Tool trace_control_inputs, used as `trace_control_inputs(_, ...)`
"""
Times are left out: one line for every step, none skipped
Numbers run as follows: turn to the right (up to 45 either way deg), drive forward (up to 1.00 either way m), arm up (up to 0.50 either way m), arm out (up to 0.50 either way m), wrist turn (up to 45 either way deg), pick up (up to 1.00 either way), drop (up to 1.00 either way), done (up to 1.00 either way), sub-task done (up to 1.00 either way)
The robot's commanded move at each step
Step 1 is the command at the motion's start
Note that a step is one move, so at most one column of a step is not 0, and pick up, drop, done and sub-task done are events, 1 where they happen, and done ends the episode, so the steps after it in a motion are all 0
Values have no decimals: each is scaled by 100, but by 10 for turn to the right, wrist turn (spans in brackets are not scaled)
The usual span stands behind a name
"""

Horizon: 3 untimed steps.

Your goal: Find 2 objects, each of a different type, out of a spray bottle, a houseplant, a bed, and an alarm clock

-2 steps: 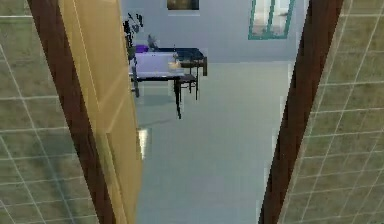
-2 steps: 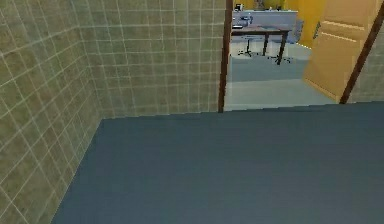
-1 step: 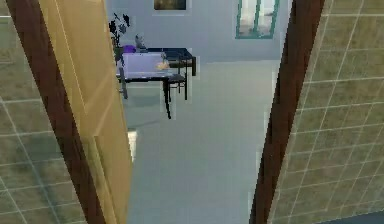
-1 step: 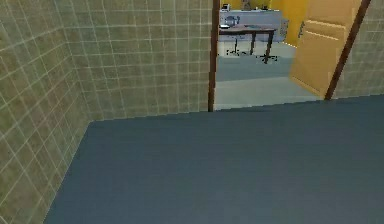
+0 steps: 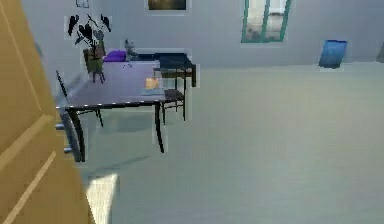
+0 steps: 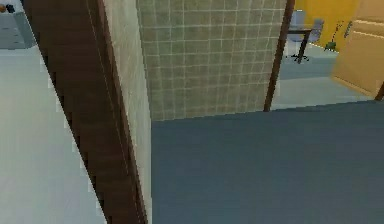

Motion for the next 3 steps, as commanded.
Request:
trace_control_inputs(-120,0,0,0,0,0,0,0,0)
trace_control_inputs(0,100,0,0,0,0,0,0,0)
trace_control_inputs(-120,0,0,0,0,0,0,0,0)
